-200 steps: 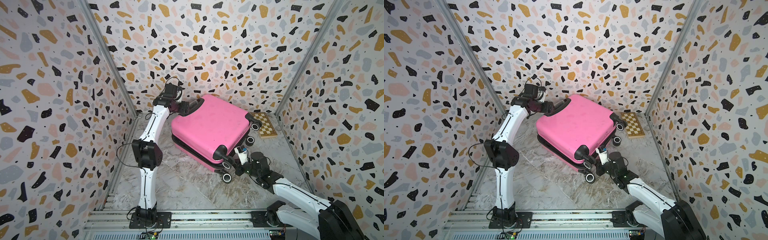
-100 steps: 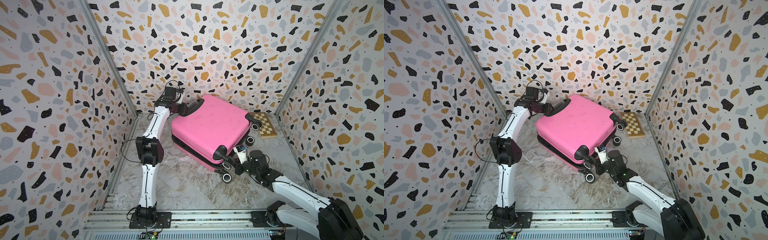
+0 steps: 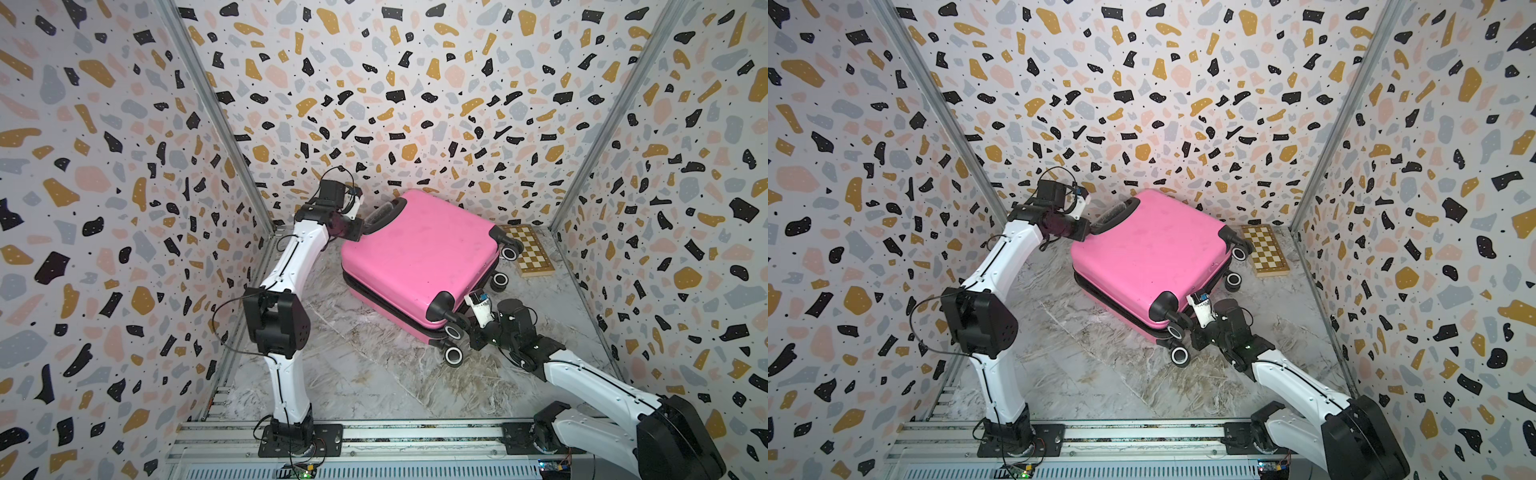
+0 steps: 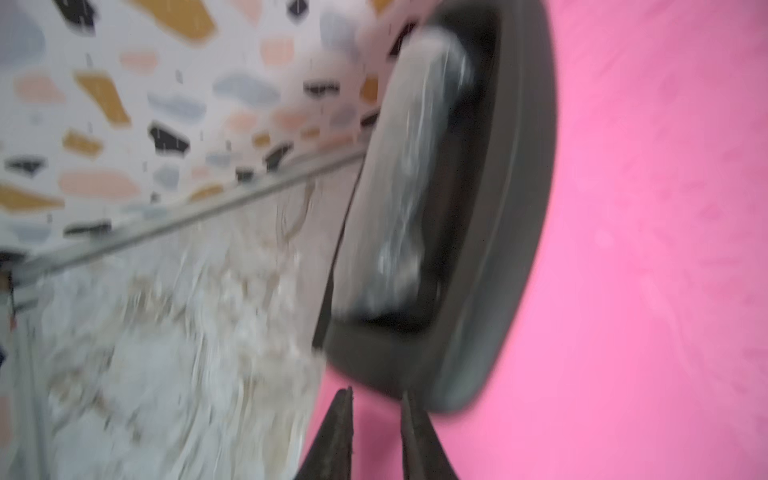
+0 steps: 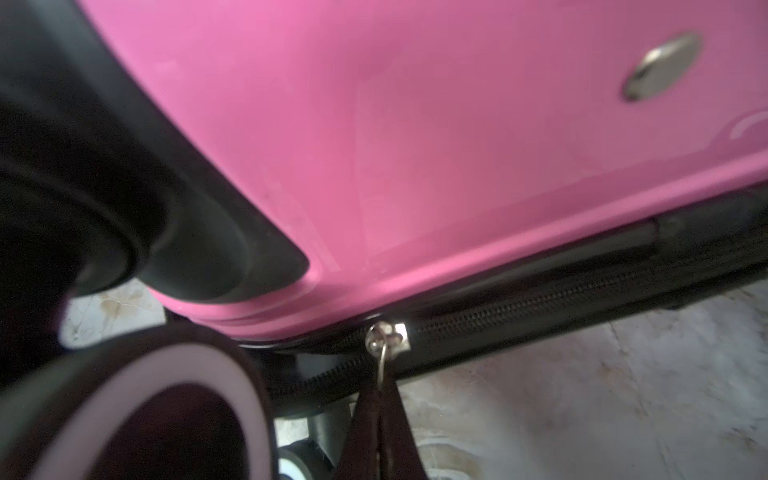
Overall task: Close the suitcase zippers
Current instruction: Zip the zipper on the suitcase.
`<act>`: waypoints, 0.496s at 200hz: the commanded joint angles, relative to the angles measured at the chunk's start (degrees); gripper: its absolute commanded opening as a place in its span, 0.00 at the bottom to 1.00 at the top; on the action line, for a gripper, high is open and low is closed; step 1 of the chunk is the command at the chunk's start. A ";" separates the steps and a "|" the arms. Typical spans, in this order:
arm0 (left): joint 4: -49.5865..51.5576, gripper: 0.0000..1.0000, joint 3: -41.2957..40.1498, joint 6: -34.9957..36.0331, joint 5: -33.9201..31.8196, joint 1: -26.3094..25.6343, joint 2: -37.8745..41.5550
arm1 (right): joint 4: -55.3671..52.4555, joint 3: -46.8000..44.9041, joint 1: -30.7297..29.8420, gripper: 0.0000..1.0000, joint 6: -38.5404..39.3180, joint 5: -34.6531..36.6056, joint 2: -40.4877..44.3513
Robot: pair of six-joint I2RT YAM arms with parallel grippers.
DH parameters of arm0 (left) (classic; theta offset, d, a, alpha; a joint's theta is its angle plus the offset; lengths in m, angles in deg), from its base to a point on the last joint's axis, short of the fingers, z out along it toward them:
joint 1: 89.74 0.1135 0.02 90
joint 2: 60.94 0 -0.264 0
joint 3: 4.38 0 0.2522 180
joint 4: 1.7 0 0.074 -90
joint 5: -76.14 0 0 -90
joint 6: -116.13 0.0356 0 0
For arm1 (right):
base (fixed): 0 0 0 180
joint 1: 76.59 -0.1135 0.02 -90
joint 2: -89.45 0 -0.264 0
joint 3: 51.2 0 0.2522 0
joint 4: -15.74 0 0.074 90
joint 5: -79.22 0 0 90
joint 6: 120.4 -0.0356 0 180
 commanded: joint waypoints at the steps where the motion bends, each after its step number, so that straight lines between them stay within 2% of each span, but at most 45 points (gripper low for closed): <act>1: 16.96 0.26 -10.19 -1.00 -2.51 1.23 1.46 | 3.08 2.58 -1.16 0.00 1.35 3.23 -0.41; 28: 16.65 0.37 -13.70 -1.76 -3.96 1.45 5.79 | 3.47 2.12 -1.11 0.00 3.22 5.55 -0.47; 44: 18.41 0.45 -10.75 -1.32 -2.75 1.45 6.99 | 4.12 1.85 -1.19 0.00 3.42 3.55 -0.21; 58: 18.30 0.57 -7.48 -1.58 -1.68 1.45 7.81 | 4.89 1.51 -1.91 0.00 3.47 1.94 0.21; 81: 14.05 0.64 -3.12 -3.81 3.12 1.47 8.46 | 5.79 0.97 -4.07 0.00 3.40 2.66 0.41; 99: 8.53 0.68 -0.71 -6.87 3.41 1.45 8.18 | 5.76 0.75 -5.04 0.00 3.12 3.07 -0.10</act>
